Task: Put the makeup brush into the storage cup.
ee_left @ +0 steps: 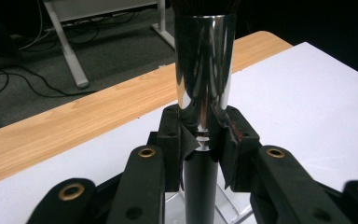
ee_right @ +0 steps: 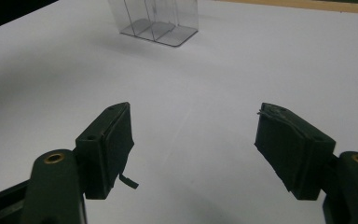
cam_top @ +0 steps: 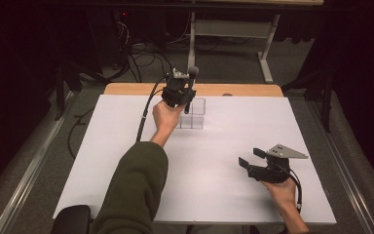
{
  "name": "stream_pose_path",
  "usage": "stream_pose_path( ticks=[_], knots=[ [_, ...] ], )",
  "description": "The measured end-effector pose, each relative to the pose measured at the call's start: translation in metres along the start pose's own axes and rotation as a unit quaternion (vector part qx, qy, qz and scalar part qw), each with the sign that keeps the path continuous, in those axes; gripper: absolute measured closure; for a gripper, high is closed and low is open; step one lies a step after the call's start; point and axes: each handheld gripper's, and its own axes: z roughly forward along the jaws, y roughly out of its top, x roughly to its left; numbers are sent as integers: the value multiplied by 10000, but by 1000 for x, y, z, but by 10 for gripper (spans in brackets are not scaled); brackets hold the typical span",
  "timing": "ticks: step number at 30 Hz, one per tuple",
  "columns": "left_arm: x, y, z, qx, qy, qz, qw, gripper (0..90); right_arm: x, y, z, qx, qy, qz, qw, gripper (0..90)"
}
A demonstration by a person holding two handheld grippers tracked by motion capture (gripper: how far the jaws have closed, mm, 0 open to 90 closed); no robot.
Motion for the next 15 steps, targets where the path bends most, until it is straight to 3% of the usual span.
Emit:
stream_pose_path(
  ticks=[4, 9, 15],
  knots=[
    [-2, 0, 0, 10, -37, 49, 10000, 707, 0, 0, 0, 9, 9, -20, 10000, 289],
    [-4, 2, -5, 20, -54, -48, 10000, 556, -1, 0, 0, -3, -1, -11, 10000, 289],
    [-6, 2, -21, -135, -184, -75, 9997, 498, 0, 0, 0, -25, -14, -27, 10000, 289]
  ],
)
